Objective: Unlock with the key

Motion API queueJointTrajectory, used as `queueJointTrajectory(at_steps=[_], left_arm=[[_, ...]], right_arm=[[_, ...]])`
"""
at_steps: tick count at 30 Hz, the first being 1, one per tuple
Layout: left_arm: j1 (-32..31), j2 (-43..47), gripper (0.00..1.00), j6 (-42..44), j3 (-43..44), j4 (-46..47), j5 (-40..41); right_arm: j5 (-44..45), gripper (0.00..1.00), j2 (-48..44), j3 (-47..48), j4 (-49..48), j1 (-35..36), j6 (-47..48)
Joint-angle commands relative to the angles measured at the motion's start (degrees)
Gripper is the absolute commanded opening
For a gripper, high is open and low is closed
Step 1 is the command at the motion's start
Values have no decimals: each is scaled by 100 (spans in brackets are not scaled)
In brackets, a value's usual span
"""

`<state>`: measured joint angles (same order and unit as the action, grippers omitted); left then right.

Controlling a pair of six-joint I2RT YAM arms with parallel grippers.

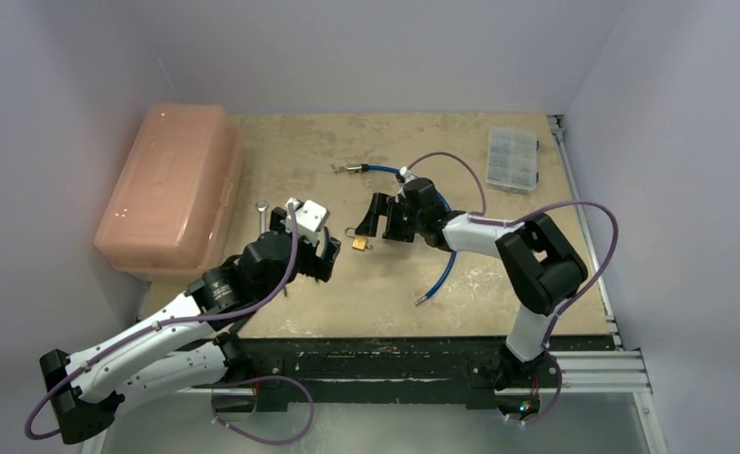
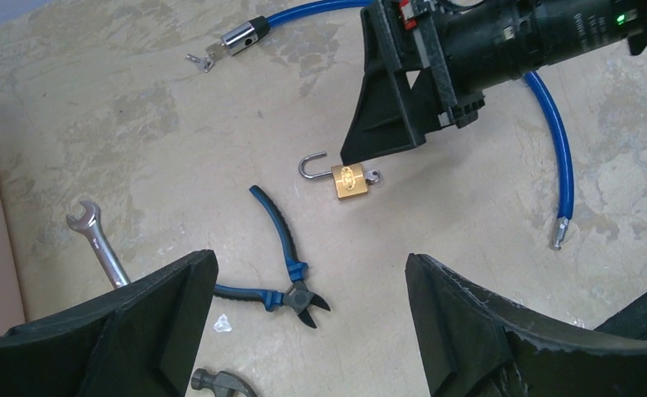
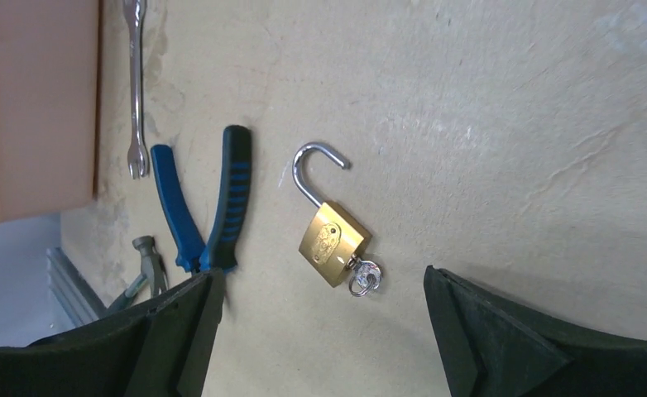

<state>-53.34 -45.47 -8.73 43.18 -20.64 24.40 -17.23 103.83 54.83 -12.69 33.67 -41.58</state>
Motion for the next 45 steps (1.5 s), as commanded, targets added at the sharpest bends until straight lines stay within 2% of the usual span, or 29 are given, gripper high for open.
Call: queueJointTrajectory(at_steps=[1, 16, 24, 32, 37, 45], left_arm=[[43, 103, 90, 98, 156, 147, -19], [42, 166, 91, 117, 156, 137, -28], [52, 218, 91, 130, 160, 138, -8], [52, 283, 91, 120, 149, 131, -4], [52, 337, 91, 95, 154, 122, 7], [52, 388, 90, 65, 176, 78, 62]], right_arm=[[647, 99, -747, 53, 637, -21, 530], [1304, 99, -3200, 252, 1729, -24, 913], [1552, 99, -4707, 96, 1712, -25, 1055], [1706, 99, -6325, -764, 1384, -26, 1094], [1496, 99, -7328, -1384, 1571, -22, 1126], [1806, 99, -8145, -2136, 1936, -22, 835]])
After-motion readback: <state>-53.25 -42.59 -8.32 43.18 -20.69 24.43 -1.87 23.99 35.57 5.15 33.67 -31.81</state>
